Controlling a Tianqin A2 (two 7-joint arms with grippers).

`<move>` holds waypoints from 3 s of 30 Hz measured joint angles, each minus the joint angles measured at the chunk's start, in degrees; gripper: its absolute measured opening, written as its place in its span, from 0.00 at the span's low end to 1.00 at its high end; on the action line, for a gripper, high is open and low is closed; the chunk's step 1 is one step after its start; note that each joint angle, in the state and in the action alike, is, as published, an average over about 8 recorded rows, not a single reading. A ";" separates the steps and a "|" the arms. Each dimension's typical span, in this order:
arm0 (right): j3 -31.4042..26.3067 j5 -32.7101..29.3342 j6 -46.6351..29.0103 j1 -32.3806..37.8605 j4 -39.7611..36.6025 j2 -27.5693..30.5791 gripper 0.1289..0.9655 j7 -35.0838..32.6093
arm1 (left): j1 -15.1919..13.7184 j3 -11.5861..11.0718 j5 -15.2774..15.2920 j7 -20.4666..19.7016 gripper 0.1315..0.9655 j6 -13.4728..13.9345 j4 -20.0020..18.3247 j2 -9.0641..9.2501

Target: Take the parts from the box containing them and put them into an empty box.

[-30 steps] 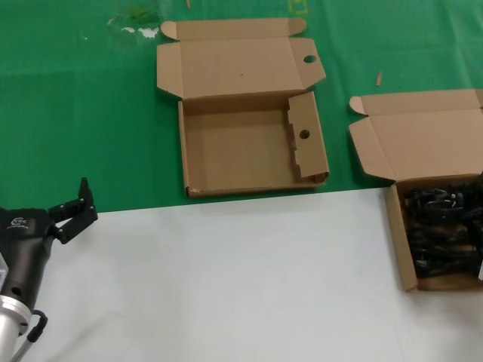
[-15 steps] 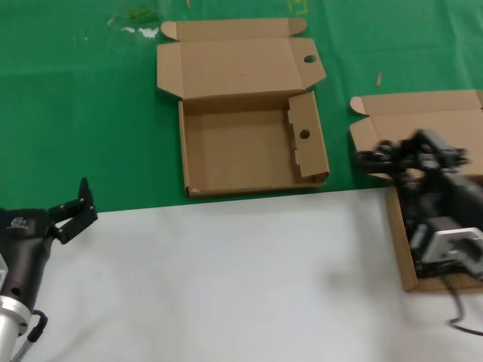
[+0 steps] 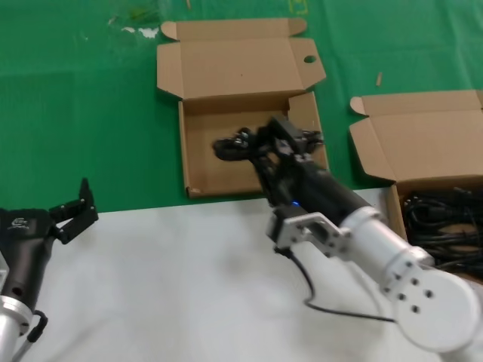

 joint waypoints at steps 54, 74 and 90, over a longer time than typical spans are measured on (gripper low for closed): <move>-4.48 6.69 7.04 4.92 -8.69 -3.16 0.76 -0.55 | 0.00 0.00 0.00 0.00 1.00 0.00 0.00 0.00; 2.79 15.58 8.58 -1.39 -4.79 -2.79 0.98 7.07 | 0.00 0.00 -0.01 0.00 1.00 0.00 0.00 0.00; 8.70 22.79 9.83 -6.51 -1.62 -2.49 1.00 13.24 | 0.00 0.00 -0.01 0.01 1.00 0.00 0.00 0.00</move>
